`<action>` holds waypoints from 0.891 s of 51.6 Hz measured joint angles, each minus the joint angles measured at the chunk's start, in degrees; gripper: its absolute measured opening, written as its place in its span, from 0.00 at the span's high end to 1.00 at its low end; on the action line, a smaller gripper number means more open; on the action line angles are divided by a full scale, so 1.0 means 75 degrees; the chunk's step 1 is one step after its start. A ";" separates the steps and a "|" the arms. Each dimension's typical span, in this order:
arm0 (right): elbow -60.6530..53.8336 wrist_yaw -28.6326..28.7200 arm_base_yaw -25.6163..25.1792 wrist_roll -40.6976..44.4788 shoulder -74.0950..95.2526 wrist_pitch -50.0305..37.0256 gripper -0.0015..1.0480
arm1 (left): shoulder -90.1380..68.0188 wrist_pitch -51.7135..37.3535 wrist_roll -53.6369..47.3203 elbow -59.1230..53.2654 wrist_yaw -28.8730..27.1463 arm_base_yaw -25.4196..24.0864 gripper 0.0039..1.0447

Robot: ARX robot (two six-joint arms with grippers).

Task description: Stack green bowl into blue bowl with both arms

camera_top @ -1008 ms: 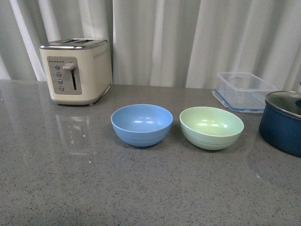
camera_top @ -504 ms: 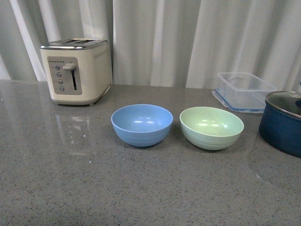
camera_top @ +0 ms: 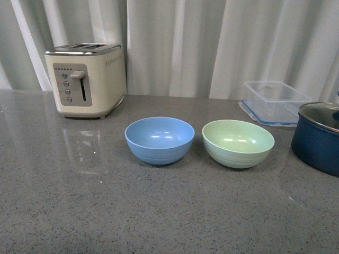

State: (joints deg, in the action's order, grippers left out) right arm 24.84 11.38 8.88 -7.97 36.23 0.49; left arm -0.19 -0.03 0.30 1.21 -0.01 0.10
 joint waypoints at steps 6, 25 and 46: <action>0.1384 -0.0213 0.0525 -0.0592 0.2069 0.0562 0.10 | 0.0000 0.0000 0.0000 0.0000 0.0000 0.0000 0.06; 0.4374 -0.1148 0.0723 -0.1970 0.6301 0.1311 0.10 | 0.0000 0.0000 0.0000 0.0000 0.0000 0.0000 0.06; 0.6470 -0.2124 0.0603 -0.2658 0.9092 0.1687 0.10 | 0.0000 0.0000 0.0000 0.0000 0.0000 0.0000 0.06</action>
State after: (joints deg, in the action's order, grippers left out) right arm 73.36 -4.56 13.41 -27.90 104.42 13.15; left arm -0.19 -0.03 0.30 1.21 -0.01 0.10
